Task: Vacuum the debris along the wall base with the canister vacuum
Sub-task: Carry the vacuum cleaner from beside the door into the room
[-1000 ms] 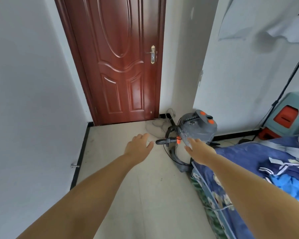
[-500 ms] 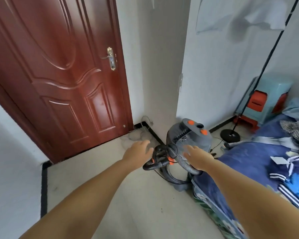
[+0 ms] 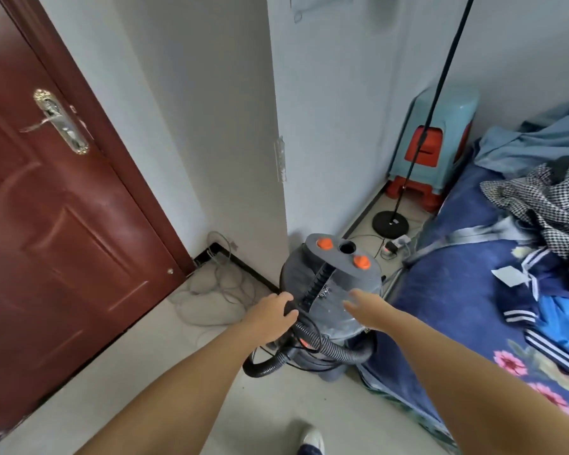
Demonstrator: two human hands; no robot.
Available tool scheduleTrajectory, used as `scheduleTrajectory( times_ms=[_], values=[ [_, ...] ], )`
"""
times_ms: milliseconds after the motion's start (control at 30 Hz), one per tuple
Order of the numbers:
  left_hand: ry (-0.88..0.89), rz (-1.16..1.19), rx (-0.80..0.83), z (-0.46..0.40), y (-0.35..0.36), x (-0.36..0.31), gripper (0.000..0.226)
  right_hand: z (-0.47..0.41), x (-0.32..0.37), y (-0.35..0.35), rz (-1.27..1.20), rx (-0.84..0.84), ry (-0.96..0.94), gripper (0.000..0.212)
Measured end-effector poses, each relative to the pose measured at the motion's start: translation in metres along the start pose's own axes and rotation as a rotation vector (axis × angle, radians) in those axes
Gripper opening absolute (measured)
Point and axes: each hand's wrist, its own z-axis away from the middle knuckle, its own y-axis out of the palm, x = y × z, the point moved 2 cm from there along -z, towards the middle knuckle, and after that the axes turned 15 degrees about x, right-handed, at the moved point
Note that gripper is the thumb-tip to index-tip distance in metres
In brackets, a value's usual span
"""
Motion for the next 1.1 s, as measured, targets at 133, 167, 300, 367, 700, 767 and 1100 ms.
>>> scheduleTrajectory(
  times_ms=[133,167,300,367,700,767,1100],
  values=[
    [-0.025,0.073,0.065,-0.056,-0.018,0.019,0.043,-0.053,0.012,-0.012,-0.202,0.028,0.035,0.051],
    [-0.027,0.094,0.100,-0.071,-0.017,0.025,0.043,-0.069,0.013,-0.011,-0.250,0.046,0.048,0.052],
    [-0.014,0.116,0.259,-0.140,-0.001,0.048,0.041,-0.127,0.010,0.001,-0.549,0.102,0.136,0.060],
    [0.002,0.147,0.294,-0.178,0.007,0.058,0.045,-0.162,0.008,0.007,-0.689,0.066,0.138,0.070],
    [0.121,0.322,0.482,-0.277,0.015,0.071,0.068,-0.248,0.017,0.029,-0.878,-0.276,0.201,0.060],
    [0.141,0.341,0.521,-0.286,0.023,0.062,0.062,-0.254,0.018,0.032,-0.905,-0.316,0.210,0.053],
    [0.038,0.446,0.392,-0.282,0.051,0.044,0.035,-0.251,0.018,0.028,-1.037,-0.203,0.273,0.018]
  ],
)
